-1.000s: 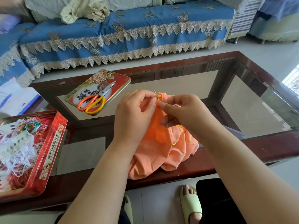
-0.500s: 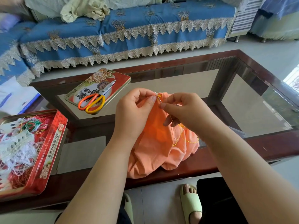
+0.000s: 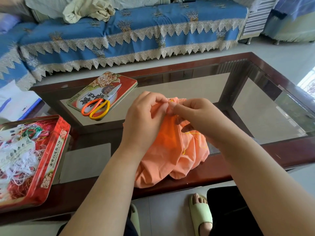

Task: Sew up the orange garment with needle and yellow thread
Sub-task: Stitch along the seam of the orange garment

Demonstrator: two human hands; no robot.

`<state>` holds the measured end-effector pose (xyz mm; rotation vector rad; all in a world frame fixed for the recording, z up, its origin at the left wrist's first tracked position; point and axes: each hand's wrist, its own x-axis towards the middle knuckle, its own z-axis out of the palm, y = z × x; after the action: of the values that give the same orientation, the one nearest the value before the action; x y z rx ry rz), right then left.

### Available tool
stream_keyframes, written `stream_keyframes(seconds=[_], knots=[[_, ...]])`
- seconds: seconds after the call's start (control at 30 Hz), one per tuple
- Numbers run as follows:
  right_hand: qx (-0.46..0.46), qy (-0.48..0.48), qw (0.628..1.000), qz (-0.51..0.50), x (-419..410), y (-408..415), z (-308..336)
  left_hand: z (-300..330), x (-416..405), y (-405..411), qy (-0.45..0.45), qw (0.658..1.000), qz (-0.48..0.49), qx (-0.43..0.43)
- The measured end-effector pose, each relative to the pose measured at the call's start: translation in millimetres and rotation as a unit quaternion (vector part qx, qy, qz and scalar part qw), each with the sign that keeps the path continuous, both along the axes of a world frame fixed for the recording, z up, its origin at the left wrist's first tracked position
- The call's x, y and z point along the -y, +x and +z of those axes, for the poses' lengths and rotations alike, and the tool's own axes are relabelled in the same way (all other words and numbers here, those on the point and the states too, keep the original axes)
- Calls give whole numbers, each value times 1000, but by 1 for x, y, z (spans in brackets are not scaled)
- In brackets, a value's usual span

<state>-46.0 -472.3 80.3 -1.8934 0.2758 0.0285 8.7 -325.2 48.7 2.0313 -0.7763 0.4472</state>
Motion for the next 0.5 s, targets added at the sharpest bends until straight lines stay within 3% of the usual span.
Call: stream_keyframes(seconds=[0.13, 0.33, 0.5], knots=[[-17, -8, 999, 45, -1, -1, 2, 1, 1, 0, -7, 1000, 6, 4], [10, 21, 1000, -8, -1, 0, 1, 2, -2, 2, -6, 998, -45, -44], [46, -96, 993, -45, 14, -1, 6, 6, 2, -7, -15, 993, -57, -104]])
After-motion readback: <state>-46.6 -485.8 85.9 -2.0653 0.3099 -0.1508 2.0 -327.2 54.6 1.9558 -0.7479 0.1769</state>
